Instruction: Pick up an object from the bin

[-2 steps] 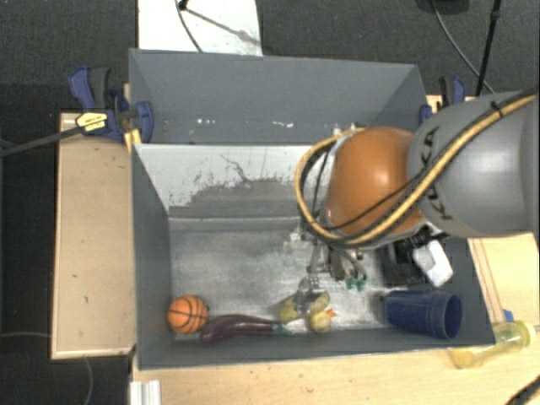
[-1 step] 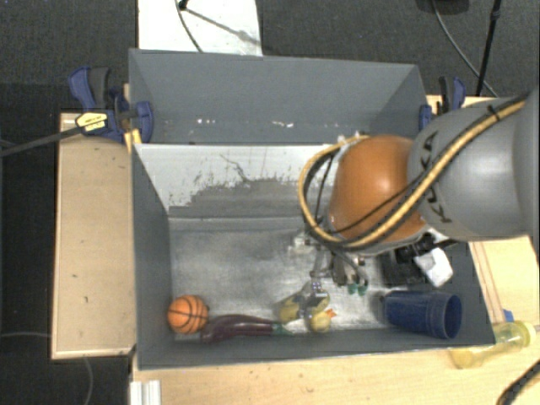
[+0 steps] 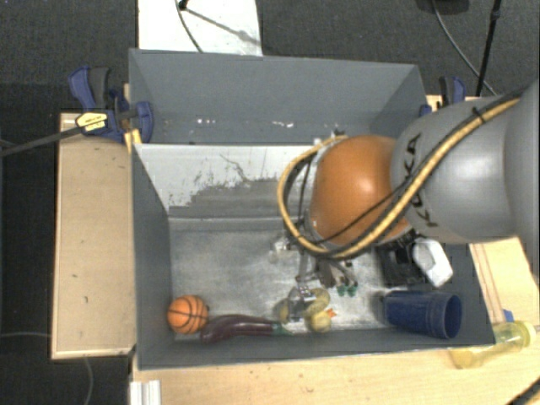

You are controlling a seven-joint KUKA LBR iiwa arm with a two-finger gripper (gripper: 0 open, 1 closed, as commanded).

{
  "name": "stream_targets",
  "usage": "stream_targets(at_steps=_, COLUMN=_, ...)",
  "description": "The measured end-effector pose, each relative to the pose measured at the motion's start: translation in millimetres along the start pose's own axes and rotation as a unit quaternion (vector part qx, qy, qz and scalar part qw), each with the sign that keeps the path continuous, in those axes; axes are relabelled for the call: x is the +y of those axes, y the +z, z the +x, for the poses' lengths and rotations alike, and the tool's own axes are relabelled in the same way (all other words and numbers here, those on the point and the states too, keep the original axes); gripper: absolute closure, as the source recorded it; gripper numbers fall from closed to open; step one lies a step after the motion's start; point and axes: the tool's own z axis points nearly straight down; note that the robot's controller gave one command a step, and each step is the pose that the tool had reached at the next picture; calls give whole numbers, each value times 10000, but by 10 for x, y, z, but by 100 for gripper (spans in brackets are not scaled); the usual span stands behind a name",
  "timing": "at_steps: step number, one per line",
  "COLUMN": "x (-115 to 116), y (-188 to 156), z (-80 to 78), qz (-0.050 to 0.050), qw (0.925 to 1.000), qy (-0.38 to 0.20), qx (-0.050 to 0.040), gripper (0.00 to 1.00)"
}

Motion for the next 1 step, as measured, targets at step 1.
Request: stream_targets(at_steps=1, x=-417, y=614, z=-19, qz=-10, qw=9953, qy=-970, qx=-69, gripper=100)
